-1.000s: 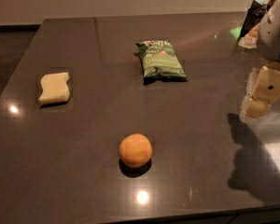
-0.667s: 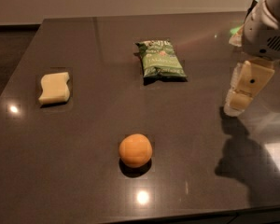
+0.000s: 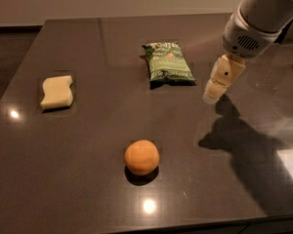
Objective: Pick green jalapeno chip bag
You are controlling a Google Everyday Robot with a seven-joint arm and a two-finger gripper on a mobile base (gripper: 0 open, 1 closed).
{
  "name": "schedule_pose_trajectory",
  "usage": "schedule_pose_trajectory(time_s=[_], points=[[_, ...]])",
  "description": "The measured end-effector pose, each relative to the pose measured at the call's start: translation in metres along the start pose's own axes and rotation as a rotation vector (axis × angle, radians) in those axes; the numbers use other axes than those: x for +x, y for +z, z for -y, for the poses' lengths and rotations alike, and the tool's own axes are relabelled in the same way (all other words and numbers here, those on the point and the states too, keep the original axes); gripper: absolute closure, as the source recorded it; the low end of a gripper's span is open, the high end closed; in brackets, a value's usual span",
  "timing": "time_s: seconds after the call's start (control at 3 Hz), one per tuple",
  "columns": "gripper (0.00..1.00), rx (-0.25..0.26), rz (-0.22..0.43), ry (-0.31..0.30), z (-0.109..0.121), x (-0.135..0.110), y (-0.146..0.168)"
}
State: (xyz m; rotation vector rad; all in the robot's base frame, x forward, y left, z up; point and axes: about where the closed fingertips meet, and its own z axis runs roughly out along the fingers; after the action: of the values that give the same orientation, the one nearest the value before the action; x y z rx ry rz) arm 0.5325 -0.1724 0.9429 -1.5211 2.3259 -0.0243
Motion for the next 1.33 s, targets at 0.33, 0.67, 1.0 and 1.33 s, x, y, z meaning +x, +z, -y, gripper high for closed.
schedule_pose_trajectory(time_s=[0.33,0.67,1.0,1.33], points=[[0.0,0.02,0.031,0.058,0.027,-0.014,0.021],[0.0,0.055,0.089,0.118,0.063,-0.035,0.047],[0.0,0.058,0.126,0.152,0.081,-0.05,0.072],[0.0,0.029,0.147,0.17,0.087,-0.063,0.1]])
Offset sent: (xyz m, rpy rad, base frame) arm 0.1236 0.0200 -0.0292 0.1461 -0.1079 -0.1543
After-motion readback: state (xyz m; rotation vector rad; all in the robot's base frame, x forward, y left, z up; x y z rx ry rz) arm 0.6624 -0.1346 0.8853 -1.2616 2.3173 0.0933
